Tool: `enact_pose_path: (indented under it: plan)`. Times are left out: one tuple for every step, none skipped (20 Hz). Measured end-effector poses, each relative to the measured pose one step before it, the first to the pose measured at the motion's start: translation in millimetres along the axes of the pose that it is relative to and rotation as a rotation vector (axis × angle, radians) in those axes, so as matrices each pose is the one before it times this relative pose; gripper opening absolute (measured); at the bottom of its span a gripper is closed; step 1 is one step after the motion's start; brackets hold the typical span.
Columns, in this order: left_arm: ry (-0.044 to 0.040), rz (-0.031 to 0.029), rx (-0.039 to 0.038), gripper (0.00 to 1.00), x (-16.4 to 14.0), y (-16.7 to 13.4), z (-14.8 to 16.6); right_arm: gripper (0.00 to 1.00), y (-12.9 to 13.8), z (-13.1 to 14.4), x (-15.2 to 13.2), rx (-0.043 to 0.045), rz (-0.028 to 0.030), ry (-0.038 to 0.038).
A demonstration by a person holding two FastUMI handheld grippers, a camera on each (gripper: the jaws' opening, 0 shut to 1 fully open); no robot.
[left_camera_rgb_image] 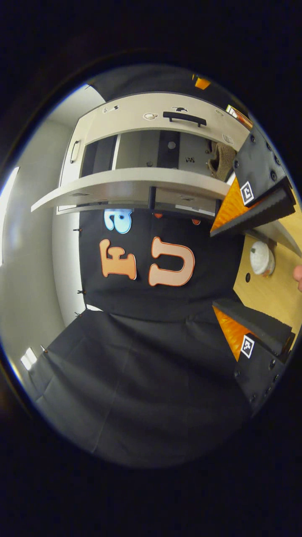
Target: Grab one shoe with the right hand and put it into the shoe cabinet, grab the other shoe with the left hand and put it into the shoe cabinet; then close the right door with the right hand and the left door with the left hand.
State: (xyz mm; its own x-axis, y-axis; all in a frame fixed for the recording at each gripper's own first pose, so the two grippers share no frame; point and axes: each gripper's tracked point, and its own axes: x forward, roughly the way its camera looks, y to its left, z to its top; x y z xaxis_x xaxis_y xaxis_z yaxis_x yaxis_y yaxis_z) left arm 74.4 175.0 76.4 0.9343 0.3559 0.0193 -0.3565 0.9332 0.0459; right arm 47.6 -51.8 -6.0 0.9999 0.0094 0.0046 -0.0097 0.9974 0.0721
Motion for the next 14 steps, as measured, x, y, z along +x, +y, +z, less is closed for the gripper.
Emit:
enact_pose_path:
  plan:
    - [-0.00485, -0.00096, 0.00463, 0.96, 6.11, 0.33, 4.13, 0.92, -0.48, 0.71, -1.23, -0.00204, -0.00061, -0.00041]
    - [-0.01291, 0.00874, 0.00479, 0.96, 3.71, 1.92, 3.98, 0.92, -0.89, 1.28, 0.18, -0.00322, -0.00221, -0.00269]
    - [-0.00501, -0.00315, 0.00598, 0.94, -0.19, -0.16, -0.64, 0.92, -1.76, 0.39, -0.10, -0.00429, -0.00828, -0.00037]
    - [-0.00272, -0.00517, 0.00918, 0.96, -2.11, -1.04, -0.53, 0.92, -0.98, 1.14, -0.25, -0.00281, -0.00391, -0.00388]
    - [-0.00110, -0.00790, 0.00663, 0.96, 0.40, -1.31, 1.41, 0.92, 1.24, 2.00, 0.07, -0.00098, 0.00074, -0.00371]
    - [0.00186, -0.01161, 0.00757, 0.96, -0.09, -2.33, 0.82, 0.92, 1.33, 0.99, 0.70, -0.00192, 0.00274, -0.00321]
    - [0.00386, -0.01980, 0.01251, 0.95, -0.22, -3.14, 0.89, 0.92, 0.86, 1.38, 0.79, -0.00297, 0.00077, -0.00205]
    - [0.00550, -0.01750, 0.01764, 0.93, -3.87, -4.43, 1.72, 0.92, 1.66, 0.86, 0.09, 0.00062, 0.00418, -0.00087]
    - [0.00005, -0.01159, 0.01881, 0.90, 1.52, -5.60, 0.62, 0.92, 2.24, 1.79, 1.25, 0.00556, 0.00661, -0.00305]
    - [-0.00198, -0.00811, 0.01719, 0.90, 0.25, -6.70, 1.73, 0.92, 1.72, 1.06, 1.24, 0.00554, 0.00492, -0.00248]
    - [-0.00209, -0.00524, 0.00758, 0.90, -0.81, -4.87, 1.30, 0.92, 1.19, -0.52, 0.70, 0.00292, 0.00415, 0.00076]
    - [-0.00156, -0.00596, -0.00338, 0.94, -0.87, -4.35, 1.10, 0.92, 1.65, -1.01, -0.03, 0.00116, 0.00439, 0.00099]
    - [0.00255, -0.01430, -0.00772, 0.94, -3.01, -6.16, -0.11, 0.92, 0.87, -0.73, 0.08, -0.00128, 0.00328, 0.00192]
    - [0.00342, -0.01818, -0.01152, 0.96, -2.13, -7.04, 0.06, 0.92, 1.06, -1.07, -0.15, -0.00294, 0.00357, 0.00336]
